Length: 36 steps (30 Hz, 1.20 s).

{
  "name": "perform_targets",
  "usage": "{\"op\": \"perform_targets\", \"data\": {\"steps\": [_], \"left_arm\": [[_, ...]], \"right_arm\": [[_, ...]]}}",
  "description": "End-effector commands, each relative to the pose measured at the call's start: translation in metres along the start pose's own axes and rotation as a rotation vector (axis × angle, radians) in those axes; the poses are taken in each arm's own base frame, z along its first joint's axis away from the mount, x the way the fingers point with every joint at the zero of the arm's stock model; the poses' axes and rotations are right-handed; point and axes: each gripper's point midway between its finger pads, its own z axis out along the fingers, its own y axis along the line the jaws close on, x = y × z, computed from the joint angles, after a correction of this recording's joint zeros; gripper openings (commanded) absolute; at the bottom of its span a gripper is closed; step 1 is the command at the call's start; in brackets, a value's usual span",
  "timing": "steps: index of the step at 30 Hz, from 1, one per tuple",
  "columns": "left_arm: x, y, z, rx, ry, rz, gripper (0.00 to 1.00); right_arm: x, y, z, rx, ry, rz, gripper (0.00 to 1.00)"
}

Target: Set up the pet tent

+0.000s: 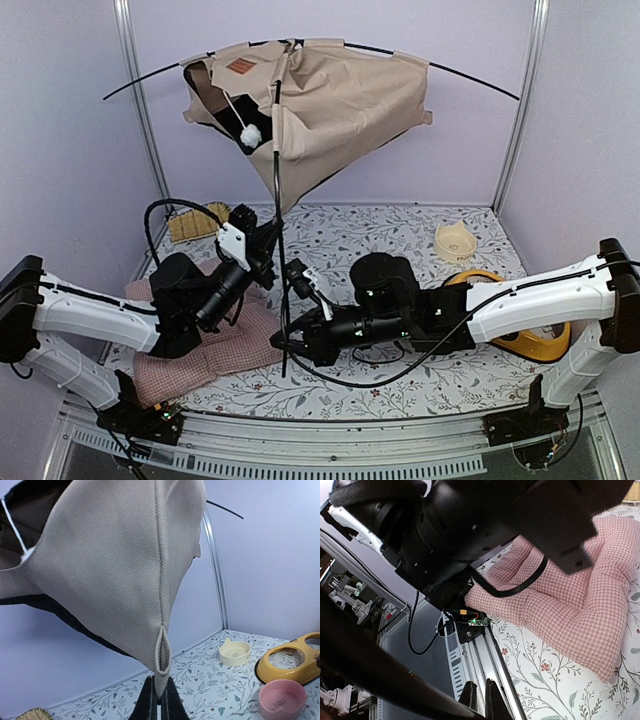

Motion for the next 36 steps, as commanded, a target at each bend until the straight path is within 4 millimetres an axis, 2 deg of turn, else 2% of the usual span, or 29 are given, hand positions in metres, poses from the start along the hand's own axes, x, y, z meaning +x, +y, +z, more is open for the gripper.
{"op": "perform_targets", "data": {"steps": [1, 4, 7, 12, 15, 19, 25, 28, 33, 34, 36], "left_arm": [[0.024, -0.033, -0.031, -0.004, 0.105, 0.012, 0.00], [0.040, -0.052, -0.061, -0.014, 0.166, -0.014, 0.00], [0.057, -0.066, -0.089, -0.023, 0.227, -0.036, 0.00], [0.073, -0.080, -0.124, -0.031, 0.300, -0.020, 0.00], [0.083, -0.088, -0.139, -0.036, 0.353, -0.038, 0.00], [0.088, -0.092, -0.153, -0.038, 0.390, -0.049, 0.00], [0.103, -0.091, -0.167, -0.031, 0.492, -0.041, 0.00], [0.104, -0.092, -0.176, 0.013, 0.492, -0.052, 0.00], [0.101, -0.096, -0.187, 0.089, 0.485, -0.070, 0.00], [0.102, -0.097, -0.189, 0.102, 0.488, -0.069, 0.00], [0.103, -0.099, -0.193, 0.118, 0.497, -0.062, 0.00]], "right_arm": [[-0.017, 0.011, -0.011, -0.056, -0.096, 0.029, 0.00], [0.002, 0.012, -0.009, -0.069, -0.070, 0.082, 0.00], [0.009, 0.014, -0.014, -0.097, -0.082, 0.115, 0.00], [0.021, 0.022, -0.015, -0.169, -0.057, 0.167, 0.00], [0.019, 0.027, -0.014, -0.201, -0.056, 0.188, 0.00], [0.002, 0.035, -0.012, -0.222, -0.083, 0.184, 0.00], [-0.048, 0.040, -0.015, -0.256, -0.162, 0.154, 0.00], [-0.068, 0.031, -0.011, -0.233, -0.195, 0.133, 0.00], [-0.101, 0.005, -0.005, -0.192, -0.251, 0.144, 0.00], [-0.102, -0.002, -0.001, -0.186, -0.243, 0.150, 0.00], [-0.118, -0.004, 0.003, -0.204, -0.256, 0.144, 0.00]]}}
